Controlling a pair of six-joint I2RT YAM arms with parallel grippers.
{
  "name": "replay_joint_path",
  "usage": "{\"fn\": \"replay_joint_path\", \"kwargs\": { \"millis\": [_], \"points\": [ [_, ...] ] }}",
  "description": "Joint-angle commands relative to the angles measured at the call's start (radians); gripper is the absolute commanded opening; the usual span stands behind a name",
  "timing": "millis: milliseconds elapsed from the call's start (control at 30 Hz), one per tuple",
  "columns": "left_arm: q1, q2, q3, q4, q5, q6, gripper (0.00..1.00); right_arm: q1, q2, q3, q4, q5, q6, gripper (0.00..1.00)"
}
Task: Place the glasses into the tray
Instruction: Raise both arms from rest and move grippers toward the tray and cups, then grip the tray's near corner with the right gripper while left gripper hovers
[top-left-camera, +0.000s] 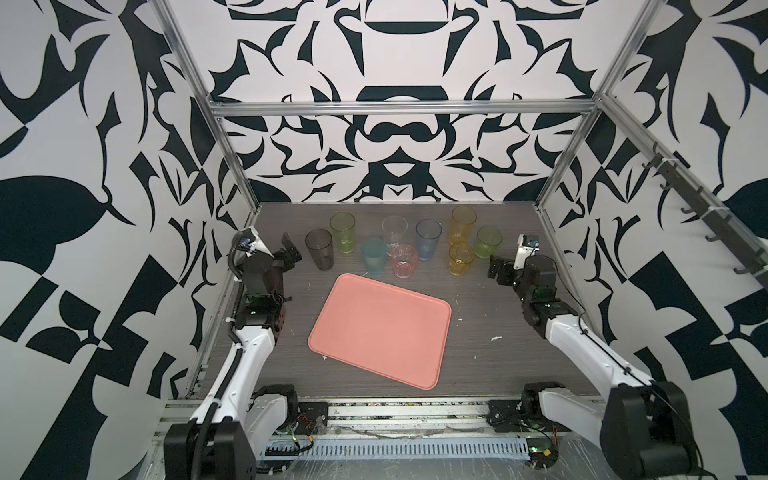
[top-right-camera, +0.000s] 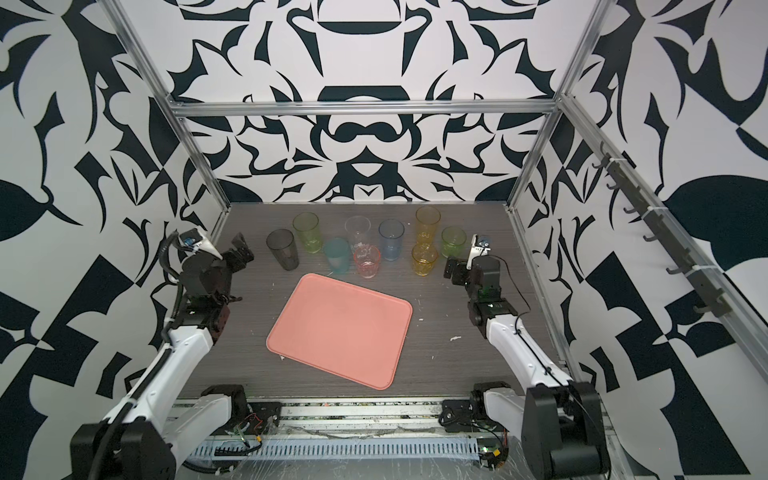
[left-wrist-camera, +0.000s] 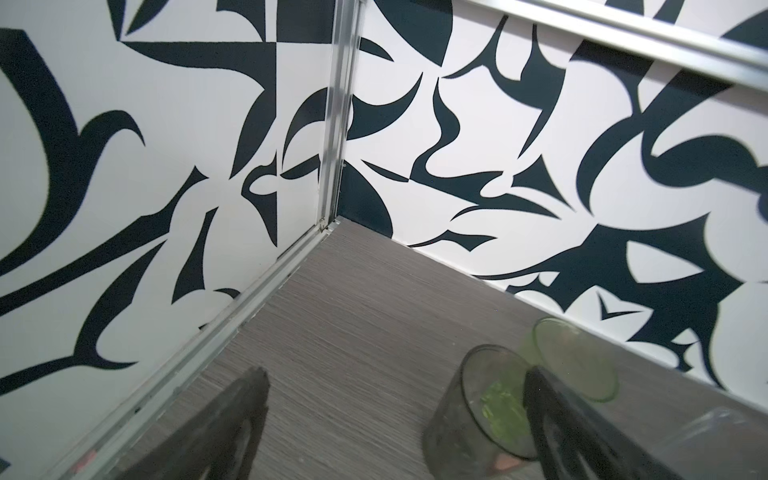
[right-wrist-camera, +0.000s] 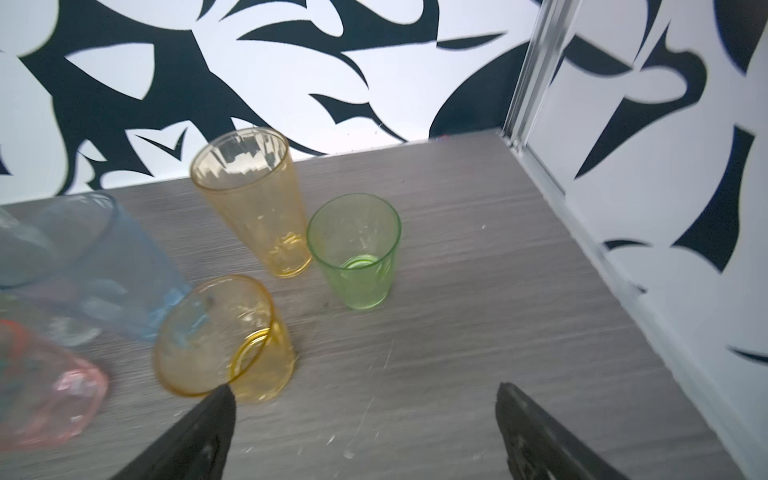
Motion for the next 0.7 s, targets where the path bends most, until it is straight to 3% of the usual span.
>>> {"fn": "replay_joint_path", "kwargs": {
  "millis": [0, 67, 200, 300, 433, 567, 667],
  "points": [
    [-0.003, -0.025, 0.116, -0.376, 0.031, -0.146, 0.99, 0.006, -0.057, 0.131, -0.328, -0.139, 0.147, 1.0],
    [-0.004, -0.023, 0.193, -0.528, 0.04, -0.264, 0.99, 0.005, -0.075, 0.177, -0.423, -0.185, 0.2, 1.0],
    [-0.004, -0.009, 0.279, -0.69, 0.236, -0.349, 0.99, 0.006, -0.135, 0.222, -0.527, -0.323, 0.28, 0.95],
    [-0.003, -0.015, 0.281, -0.726, 0.375, -0.38, 0.99, 0.011, -0.178, 0.232, -0.573, -0.394, 0.343, 0.9],
    [-0.004, -0.029, 0.293, -0.808, 0.476, -0.36, 0.99, 0.045, -0.196, 0.26, -0.716, -0.429, 0.378, 0.88],
    [-0.018, -0.033, 0.322, -0.919, 0.503, -0.303, 1.0, 0.161, -0.184, 0.278, -0.889, -0.352, 0.379, 0.86],
    [-0.03, -0.05, 0.318, -0.973, 0.486, -0.267, 1.0, 0.313, -0.17, 0.271, -0.947, -0.237, 0.43, 0.8]
  ]
}}
